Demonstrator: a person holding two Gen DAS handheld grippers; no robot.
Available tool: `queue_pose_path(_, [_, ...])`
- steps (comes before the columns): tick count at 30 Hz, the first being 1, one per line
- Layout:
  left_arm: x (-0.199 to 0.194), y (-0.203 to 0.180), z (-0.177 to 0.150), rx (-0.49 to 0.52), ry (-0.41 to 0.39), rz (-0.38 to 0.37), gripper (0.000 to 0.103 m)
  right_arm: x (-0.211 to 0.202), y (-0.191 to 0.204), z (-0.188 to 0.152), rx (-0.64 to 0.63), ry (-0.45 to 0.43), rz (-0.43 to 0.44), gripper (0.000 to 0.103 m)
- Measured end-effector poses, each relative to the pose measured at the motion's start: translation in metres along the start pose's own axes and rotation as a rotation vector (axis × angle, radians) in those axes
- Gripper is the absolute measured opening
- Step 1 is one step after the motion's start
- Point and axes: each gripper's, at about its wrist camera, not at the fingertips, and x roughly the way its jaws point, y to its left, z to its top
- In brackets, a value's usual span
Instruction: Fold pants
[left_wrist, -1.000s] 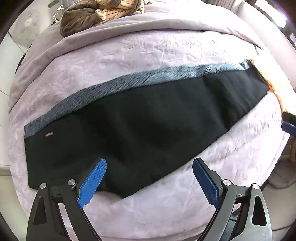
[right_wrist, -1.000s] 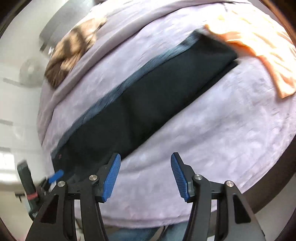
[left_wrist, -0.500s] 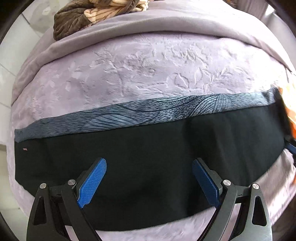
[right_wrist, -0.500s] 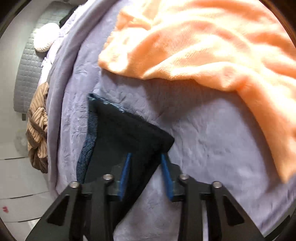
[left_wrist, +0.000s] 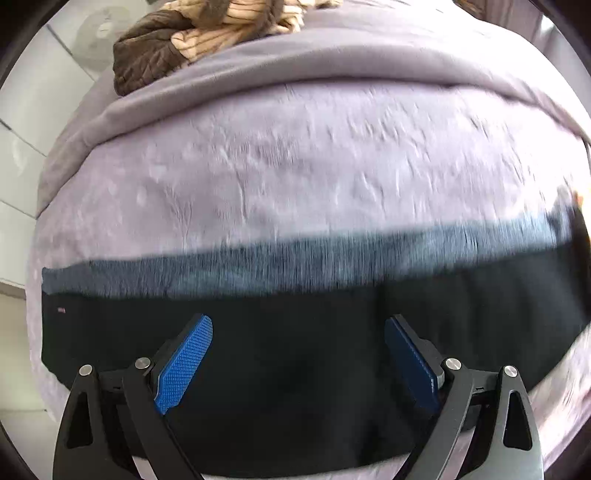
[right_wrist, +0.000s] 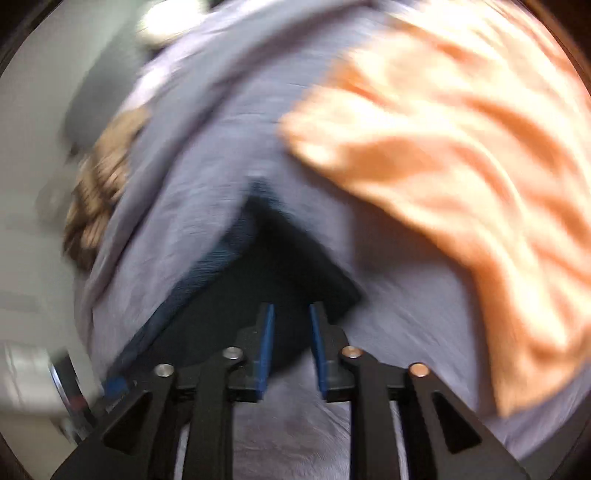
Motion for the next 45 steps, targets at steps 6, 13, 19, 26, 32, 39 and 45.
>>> queue_pose_path(6, [0.047,-0.009,0.022,-0.04,0.042,0.051,0.095,0.075,0.056,0.033,-0.177,0.085,-0.022,0.039])
queue_pose_path(13, [0.051,0.009,0.026,-0.042,0.049,0.049,0.103,0.077,0.041,0.056,-0.198,0.02,-0.13,0.034])
queue_pose_path(19, [0.021,0.018,-0.002,-0.028,0.06,0.031,0.103,0.045,0.031,0.059,-0.139,0.026,-0.117,0.04])
queue_pose_path(26, [0.025,0.01,-0.057,0.023,0.119,0.013,0.103,0.021,0.025,0.016,-0.17,0.077,-0.124,0.05])
queue_pose_path(32, [0.031,0.016,-0.053,0.004,0.13,-0.013,0.103,0.038,0.016,0.002,-0.168,0.123,-0.14,0.058])
queue_pose_path(39, [0.031,0.015,-0.052,-0.002,0.144,0.012,0.103,0.052,0.026,0.002,-0.19,0.194,-0.117,0.082])
queue_pose_path(45, [0.029,0.002,-0.054,0.003,0.149,0.044,0.103,0.053,0.014,-0.004,-0.138,0.202,-0.047,0.083])
